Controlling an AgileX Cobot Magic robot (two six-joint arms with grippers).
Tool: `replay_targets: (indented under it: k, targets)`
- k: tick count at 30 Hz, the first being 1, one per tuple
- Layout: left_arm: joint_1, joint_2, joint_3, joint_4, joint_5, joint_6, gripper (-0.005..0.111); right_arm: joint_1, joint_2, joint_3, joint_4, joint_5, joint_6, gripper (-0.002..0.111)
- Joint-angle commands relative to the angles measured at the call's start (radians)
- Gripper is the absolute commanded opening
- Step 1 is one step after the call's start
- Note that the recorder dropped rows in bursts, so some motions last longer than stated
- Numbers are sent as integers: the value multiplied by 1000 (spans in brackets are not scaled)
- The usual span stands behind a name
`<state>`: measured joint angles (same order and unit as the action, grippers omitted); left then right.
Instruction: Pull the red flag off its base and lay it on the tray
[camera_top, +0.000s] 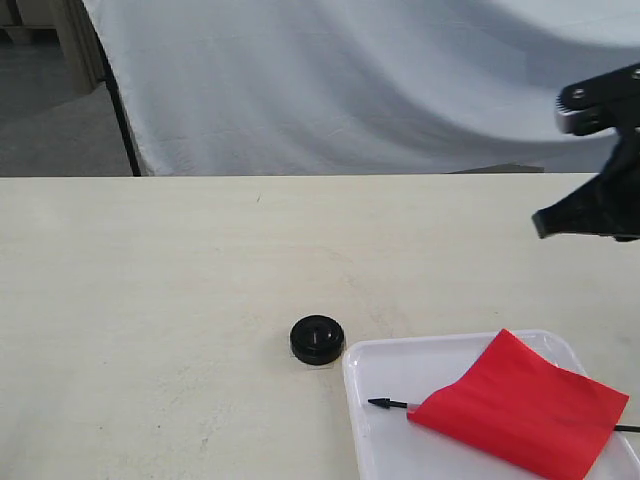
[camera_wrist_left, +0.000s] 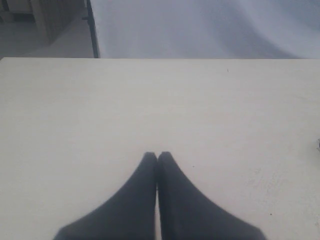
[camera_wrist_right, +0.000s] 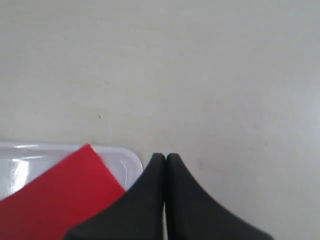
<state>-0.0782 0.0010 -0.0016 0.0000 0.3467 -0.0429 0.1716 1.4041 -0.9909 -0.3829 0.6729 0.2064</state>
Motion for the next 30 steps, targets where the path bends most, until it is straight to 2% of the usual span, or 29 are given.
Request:
replay_targets:
  k: [1, 4, 6, 13, 19, 26, 30]
  targets:
    - [-7, -1, 2, 0, -4, 1, 0, -190, -21, -29, 321, 145, -248, -1]
    - [-7, -1, 2, 0, -4, 1, 0, -256, -77, 28, 361, 131, -294, -1]
    - [-7, -1, 2, 0, -4, 1, 0, -274, -135, 91, 356, 62, -299, -1]
    - [-7, -1, 2, 0, -4, 1, 0, -273, -441, 377, 411, -354, -255, -1]
    - [-7, -1, 2, 0, -4, 1, 0, -273, -788, 494, 480, -500, -255, -1]
    - [-7, -1, 2, 0, -4, 1, 0, -273, -1223, 722, 480, -790, -245, -1]
    - [-7, -1, 2, 0, -4, 1, 0, -273, -1376, 788, 480, -896, -259, -1]
